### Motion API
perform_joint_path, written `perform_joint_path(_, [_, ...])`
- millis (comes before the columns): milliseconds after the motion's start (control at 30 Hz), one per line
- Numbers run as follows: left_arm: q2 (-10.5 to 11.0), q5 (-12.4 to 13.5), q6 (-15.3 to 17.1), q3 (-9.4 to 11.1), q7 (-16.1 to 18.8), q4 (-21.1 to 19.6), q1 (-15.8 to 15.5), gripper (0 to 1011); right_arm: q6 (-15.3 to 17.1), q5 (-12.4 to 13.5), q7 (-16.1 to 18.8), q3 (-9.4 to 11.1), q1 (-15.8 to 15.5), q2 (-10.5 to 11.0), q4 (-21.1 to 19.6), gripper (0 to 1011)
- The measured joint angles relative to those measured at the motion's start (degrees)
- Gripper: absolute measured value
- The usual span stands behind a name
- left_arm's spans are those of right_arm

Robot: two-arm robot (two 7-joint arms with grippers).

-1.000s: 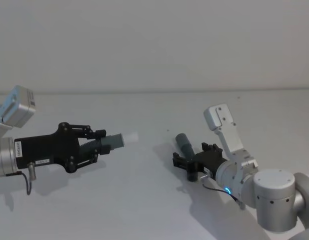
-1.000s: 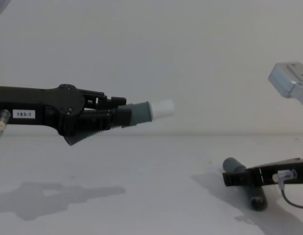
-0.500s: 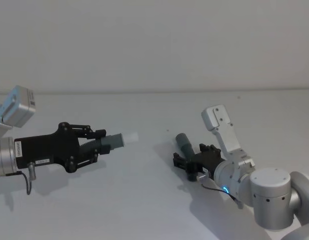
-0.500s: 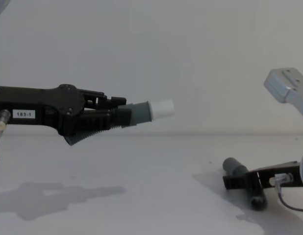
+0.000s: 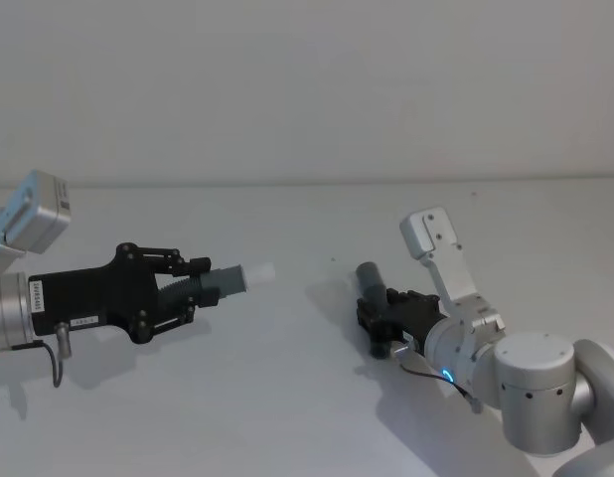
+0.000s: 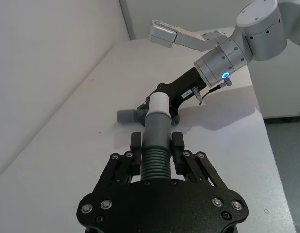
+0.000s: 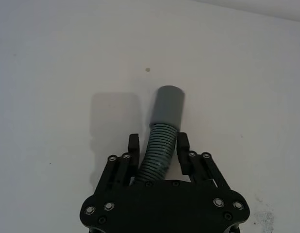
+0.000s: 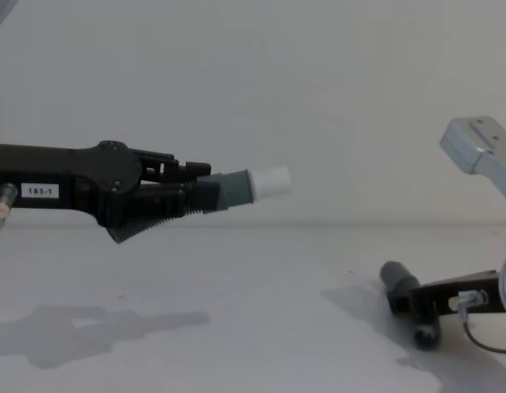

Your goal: Use both hands to pick up one end of the pipe from the table, align the ends, and insert them.

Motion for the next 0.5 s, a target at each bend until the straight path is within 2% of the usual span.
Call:
perform_joint_path(200, [0.0,0.0,0.0,0.0,0.0,0.0,0.0,341,0.0,-0.2,0.1,0.3,0.1,-0.1,0.1,292])
perform_joint_path(400, [0.0,0.0,0.0,0.0,0.0,0.0,0.0,341,-0.9,-0.4,0.7,0.4,0.1,0.0,0.1,235])
perform_joint_path(500, [0.0,0.0,0.0,0.0,0.0,0.0,0.0,341,-2.6,-0.6,1.7,0.4,0.1,0.6,0.0,234])
